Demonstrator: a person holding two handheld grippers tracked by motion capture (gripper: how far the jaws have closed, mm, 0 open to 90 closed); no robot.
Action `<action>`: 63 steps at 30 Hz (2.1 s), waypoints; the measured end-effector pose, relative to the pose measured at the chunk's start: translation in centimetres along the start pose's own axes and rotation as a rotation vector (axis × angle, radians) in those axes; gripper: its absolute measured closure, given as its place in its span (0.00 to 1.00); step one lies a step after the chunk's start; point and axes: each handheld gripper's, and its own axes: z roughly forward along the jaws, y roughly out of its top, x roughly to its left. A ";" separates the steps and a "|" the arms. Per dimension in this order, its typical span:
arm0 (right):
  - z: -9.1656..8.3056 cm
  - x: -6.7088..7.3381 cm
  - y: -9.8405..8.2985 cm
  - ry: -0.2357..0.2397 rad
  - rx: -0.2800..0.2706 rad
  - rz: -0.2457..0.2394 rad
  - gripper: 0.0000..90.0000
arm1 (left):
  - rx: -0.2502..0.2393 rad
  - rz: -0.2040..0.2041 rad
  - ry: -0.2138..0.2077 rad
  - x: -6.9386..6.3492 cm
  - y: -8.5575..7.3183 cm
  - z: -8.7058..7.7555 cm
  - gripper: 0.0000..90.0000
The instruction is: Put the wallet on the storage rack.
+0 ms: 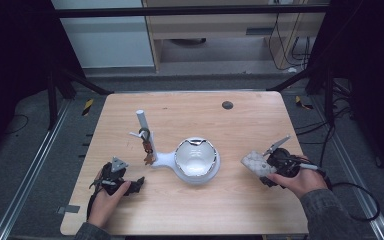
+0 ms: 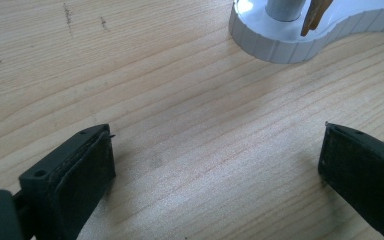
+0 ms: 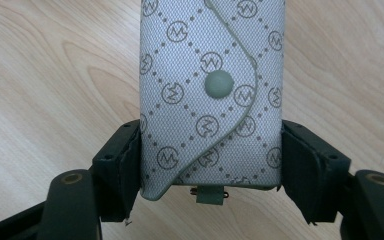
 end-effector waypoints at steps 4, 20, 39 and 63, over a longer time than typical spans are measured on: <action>-1.1 0.6 0.9 -0.002 -0.015 -0.032 0.35 | 0.003 0.000 0.000 0.0 0.0 0.0 0.01; -4.5 3.7 4.8 -0.014 -0.046 -0.150 0.35 | 0.001 -0.001 0.001 0.0 0.0 0.0 0.01; -5.8 6.2 8.6 -0.012 -0.055 -0.234 0.35 | -0.001 0.000 0.001 0.0 0.0 0.0 0.01; -5.0 9.2 11.3 0.016 -0.037 -0.317 0.35 | 0.000 0.000 0.001 0.0 0.0 0.0 0.01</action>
